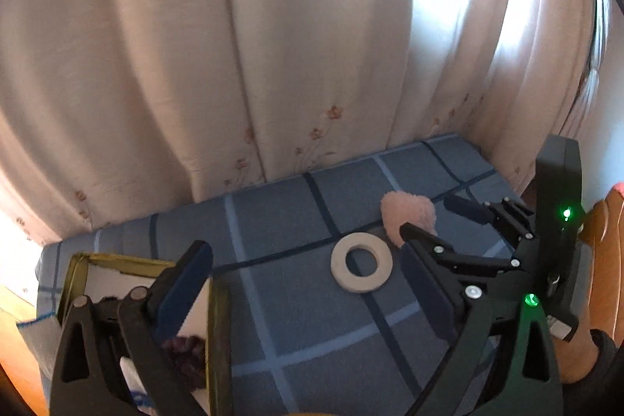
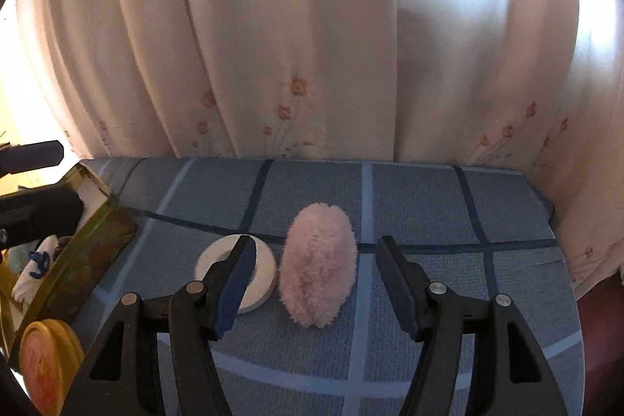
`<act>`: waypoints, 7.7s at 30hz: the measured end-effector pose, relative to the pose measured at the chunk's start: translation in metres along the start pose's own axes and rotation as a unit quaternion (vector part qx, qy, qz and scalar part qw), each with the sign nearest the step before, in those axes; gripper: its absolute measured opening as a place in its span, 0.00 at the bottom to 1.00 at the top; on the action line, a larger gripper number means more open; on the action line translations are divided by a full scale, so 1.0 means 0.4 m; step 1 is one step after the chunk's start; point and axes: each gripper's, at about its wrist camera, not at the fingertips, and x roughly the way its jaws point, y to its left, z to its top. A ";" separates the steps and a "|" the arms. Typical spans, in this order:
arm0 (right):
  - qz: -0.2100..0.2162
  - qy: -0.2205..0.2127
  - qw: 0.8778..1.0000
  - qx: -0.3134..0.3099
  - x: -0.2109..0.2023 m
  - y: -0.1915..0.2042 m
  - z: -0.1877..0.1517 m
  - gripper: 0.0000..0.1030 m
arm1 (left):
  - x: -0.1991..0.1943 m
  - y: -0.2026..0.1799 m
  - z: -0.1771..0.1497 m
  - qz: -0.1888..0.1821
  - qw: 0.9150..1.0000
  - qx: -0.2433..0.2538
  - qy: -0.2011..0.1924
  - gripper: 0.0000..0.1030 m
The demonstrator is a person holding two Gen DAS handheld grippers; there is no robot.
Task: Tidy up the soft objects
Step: 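Move both open tools from the tray toward the pink puff and tape ring, then grasp the pink puff with the right tool while the left tool grasps the white tape ring, then lift the tape ring and pink puff with both tools toward the gold tray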
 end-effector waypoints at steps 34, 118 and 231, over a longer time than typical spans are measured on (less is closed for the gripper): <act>-0.010 -0.020 0.998 0.055 -0.040 -0.170 -0.073 0.19 | 0.304 -0.202 -0.012 -0.061 0.984 0.031 0.165 0.49; 0.036 -0.108 0.993 -0.042 -0.140 0.148 -0.125 0.19 | -0.121 0.001 -0.237 -0.008 0.990 -0.090 -0.112 0.13; 0.089 -0.153 0.974 -0.138 -0.162 0.342 -0.144 0.19 | -0.200 0.126 -0.358 0.089 0.963 -0.160 -0.197 0.14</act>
